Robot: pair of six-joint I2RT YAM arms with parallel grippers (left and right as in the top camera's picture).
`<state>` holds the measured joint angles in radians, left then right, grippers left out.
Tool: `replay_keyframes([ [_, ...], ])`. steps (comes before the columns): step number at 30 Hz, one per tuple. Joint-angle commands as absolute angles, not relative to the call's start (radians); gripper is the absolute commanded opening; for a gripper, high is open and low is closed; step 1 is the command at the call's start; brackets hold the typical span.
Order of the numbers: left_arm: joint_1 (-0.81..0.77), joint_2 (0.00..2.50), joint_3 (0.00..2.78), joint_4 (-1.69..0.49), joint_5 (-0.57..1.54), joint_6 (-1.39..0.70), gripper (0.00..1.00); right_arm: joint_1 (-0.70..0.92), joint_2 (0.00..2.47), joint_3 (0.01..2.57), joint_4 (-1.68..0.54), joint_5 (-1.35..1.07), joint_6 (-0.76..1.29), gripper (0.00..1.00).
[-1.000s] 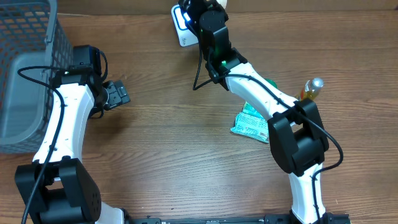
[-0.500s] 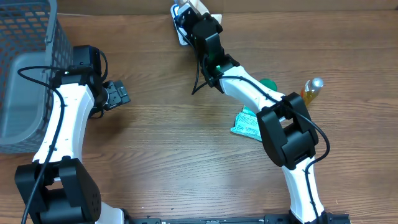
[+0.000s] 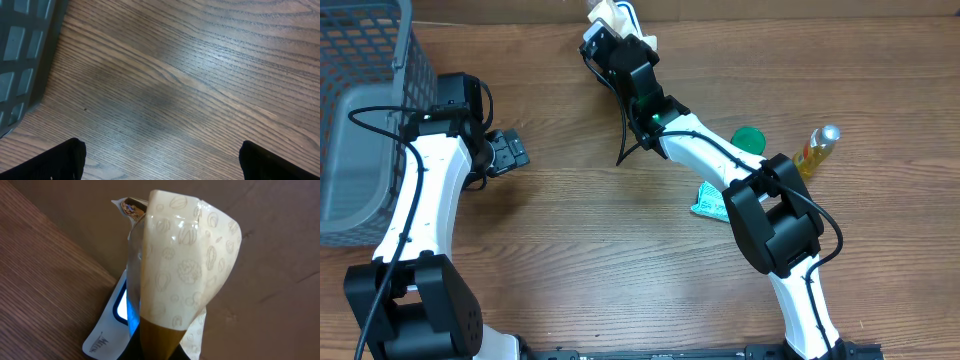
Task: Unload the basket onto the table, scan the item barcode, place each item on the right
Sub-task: 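Carry the snack bag down and set it on the table centre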
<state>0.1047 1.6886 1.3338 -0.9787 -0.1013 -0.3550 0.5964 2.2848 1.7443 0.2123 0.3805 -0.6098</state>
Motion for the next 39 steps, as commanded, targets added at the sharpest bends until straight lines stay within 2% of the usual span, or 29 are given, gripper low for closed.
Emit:
replay_keyframes([
  [1,0.104,1.666,1.339,-0.978,-0.100,-0.333,1.00,0.585,2.288,1.759,0.214,0.374,-0.643,0.04],
  [11,0.104,1.666,1.339,-0.978,-0.100,-0.333,1.00,0.582,2.214,1.759,0.363,0.485,-0.651,0.04],
  [15,0.104,1.666,1.339,-0.978,-0.100,-0.333,0.99,0.582,2.092,1.759,0.316,0.477,-0.551,0.04],
  [23,0.104,1.666,1.339,-0.978,-0.100,-0.333,1.00,0.573,1.813,1.759,-0.228,0.262,-0.321,0.04],
  [28,0.104,1.666,1.339,-0.978,-0.100,-0.333,0.99,0.532,1.718,1.759,-0.611,0.024,-0.181,0.04],
  [33,0.104,1.666,1.339,-0.978,-0.100,-0.333,1.00,0.459,1.728,1.747,-0.976,-0.339,-0.178,0.04],
  [36,0.104,1.666,1.339,-0.978,-0.100,-0.333,1.00,0.435,1.744,1.712,-1.096,-0.455,-0.178,0.04],
  [39,0.104,1.666,1.339,-0.978,-0.100,-0.333,1.00,0.434,1.768,1.671,-1.164,-0.472,-0.179,0.04],
])
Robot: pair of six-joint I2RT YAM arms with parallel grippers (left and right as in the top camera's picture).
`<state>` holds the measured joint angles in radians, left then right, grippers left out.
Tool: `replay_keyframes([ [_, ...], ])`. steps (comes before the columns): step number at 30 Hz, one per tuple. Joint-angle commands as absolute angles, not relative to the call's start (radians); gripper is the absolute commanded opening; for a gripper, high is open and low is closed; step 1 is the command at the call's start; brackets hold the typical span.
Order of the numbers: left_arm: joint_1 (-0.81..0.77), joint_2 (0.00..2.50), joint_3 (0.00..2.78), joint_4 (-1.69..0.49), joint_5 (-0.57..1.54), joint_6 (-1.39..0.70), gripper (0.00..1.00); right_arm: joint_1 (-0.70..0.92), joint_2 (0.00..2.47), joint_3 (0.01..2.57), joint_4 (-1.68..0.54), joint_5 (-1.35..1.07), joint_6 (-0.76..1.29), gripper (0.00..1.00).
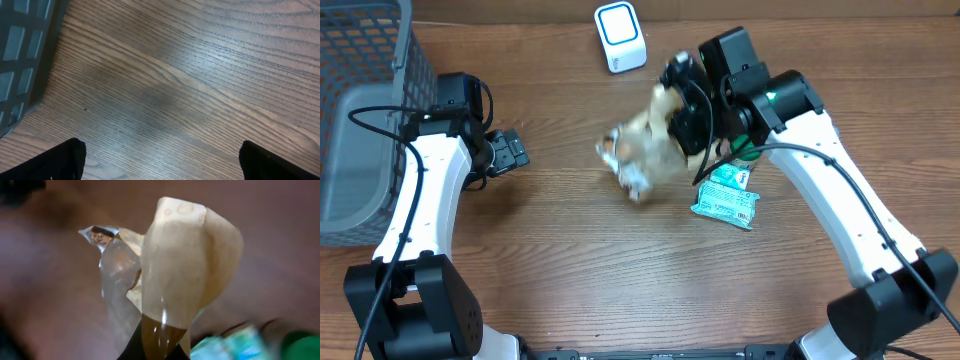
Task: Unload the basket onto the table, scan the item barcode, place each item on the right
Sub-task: 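Carry the snack bag down and set it on the table centre, then open the right gripper and lift it away from the bag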
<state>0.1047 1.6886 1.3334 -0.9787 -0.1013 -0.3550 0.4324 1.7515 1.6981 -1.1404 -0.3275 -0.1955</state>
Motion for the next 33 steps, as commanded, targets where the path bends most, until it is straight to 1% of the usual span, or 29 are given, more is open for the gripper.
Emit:
replay_keyframes([
  [1,0.104,1.666,1.339,-0.978,-0.100,-0.333,0.99,0.434,1.777,1.655,-1.177,-0.472,-0.179,0.04],
  [16,0.104,1.666,1.339,-0.978,-0.100,-0.333,0.99,0.435,1.797,1.419,-1.114,-0.473,-0.179,0.04],
  [24,0.104,1.666,1.339,-0.978,-0.100,-0.333,0.99,0.435,1.797,1.358,-1.063,-0.472,-0.179,0.05],
  [26,0.104,1.666,1.339,-0.978,-0.100,-0.333,0.99,0.435,1.797,1.357,-1.055,-0.472,-0.179,0.08],
  [27,0.104,1.666,1.339,-0.978,-0.100,-0.333,1.00,0.435,1.797,1.357,-1.050,-0.472,-0.179,0.12],
  [29,0.104,1.666,1.339,-0.978,-0.100,-0.333,1.00,0.434,1.797,1.355,-1.033,-0.472,-0.179,0.25],
  [30,0.104,1.666,1.339,-0.978,-0.100,-0.333,1.00,0.435,1.797,1.354,-1.021,-0.472,-0.179,0.27],
  [32,0.104,1.666,1.339,-0.978,-0.100,-0.333,1.00,0.435,1.797,1.353,-0.993,-0.467,-0.179,0.29],
  [33,0.104,1.666,1.339,-0.978,-0.100,-0.333,1.00,0.434,1.797,1.352,-0.981,-0.462,-0.179,0.31],
])
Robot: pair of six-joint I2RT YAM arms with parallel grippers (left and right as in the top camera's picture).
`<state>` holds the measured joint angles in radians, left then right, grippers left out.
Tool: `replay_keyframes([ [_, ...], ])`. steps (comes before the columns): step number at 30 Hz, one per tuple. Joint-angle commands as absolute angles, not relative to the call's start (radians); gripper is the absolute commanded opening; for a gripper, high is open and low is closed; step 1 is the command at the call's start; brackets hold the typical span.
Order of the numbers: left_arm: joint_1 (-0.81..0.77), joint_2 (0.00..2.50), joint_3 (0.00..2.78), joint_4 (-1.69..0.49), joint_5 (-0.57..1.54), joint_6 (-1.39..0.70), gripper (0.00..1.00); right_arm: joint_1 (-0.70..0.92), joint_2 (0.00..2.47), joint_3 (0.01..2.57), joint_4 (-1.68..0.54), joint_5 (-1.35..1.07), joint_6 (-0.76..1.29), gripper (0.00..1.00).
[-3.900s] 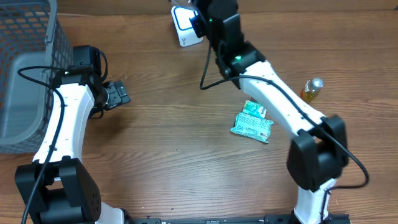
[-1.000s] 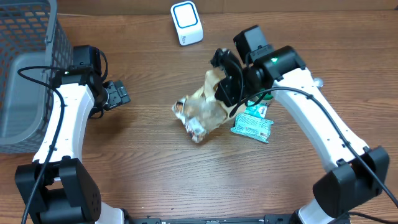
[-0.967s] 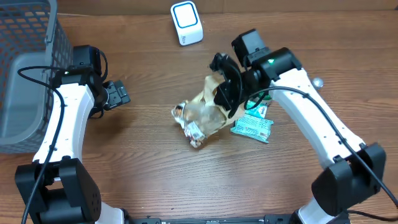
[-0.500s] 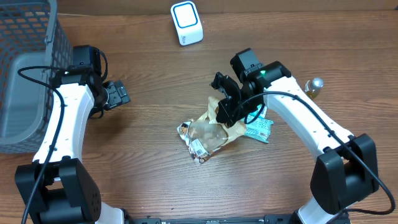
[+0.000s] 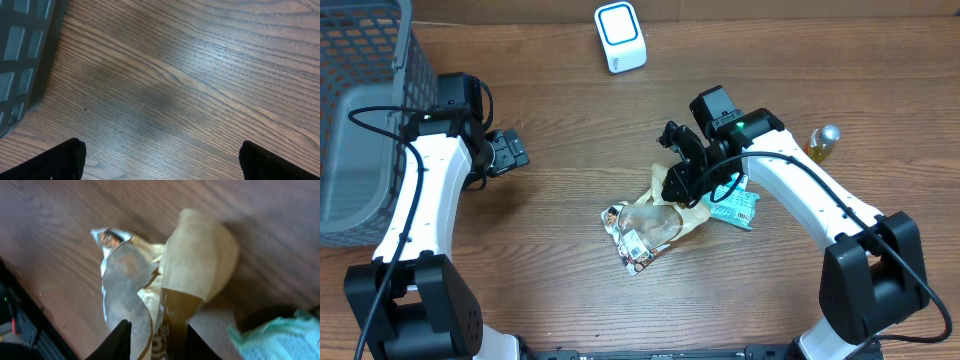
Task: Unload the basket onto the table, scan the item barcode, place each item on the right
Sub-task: 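Open the right gripper and lift it away from the bag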
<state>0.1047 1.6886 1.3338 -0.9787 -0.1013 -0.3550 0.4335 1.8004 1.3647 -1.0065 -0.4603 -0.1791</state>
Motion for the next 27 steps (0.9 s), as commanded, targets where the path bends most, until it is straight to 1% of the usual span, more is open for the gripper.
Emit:
replay_keyframes([
  [1,0.104,1.666,1.339,-0.978,-0.100,-0.333,1.00,0.435,1.797,1.350,-0.971,-0.461,-0.179,0.35],
  [2,0.104,1.666,1.339,-0.978,-0.100,-0.333,0.99,0.435,1.797,1.348,-0.960,-0.461,-0.179,0.39],
  [3,0.104,1.666,1.339,-0.978,-0.100,-0.333,0.99,0.434,1.797,1.348,-0.950,-0.458,-0.179,0.46],
  [6,0.104,1.666,1.339,-0.978,-0.100,-0.333,0.99,0.435,1.797,1.348,-0.920,-0.425,-0.173,0.75],
  [9,0.104,1.666,1.339,-0.978,-0.100,-0.333,1.00,0.435,1.797,1.348,-0.875,-0.353,-0.107,0.90],
  [10,0.104,1.666,1.339,-0.978,-0.100,-0.333,1.00,0.434,1.797,1.348,-0.857,-0.320,-0.076,0.93],
  [11,0.104,1.666,1.339,-0.978,-0.100,-0.333,1.00,0.434,1.797,1.348,-0.836,-0.284,-0.043,1.00],
  [15,0.104,1.666,1.339,-0.978,-0.100,-0.333,1.00,0.434,1.798,1.348,-0.751,-0.145,0.106,1.00],
  [17,0.104,1.666,1.339,-0.978,-0.100,-0.333,1.00,0.434,1.798,1.348,-0.693,-0.101,0.139,1.00],
  [27,0.104,1.666,1.339,-0.978,-0.100,-0.333,1.00,0.434,1.798,1.348,-0.570,-0.101,0.138,1.00],
])
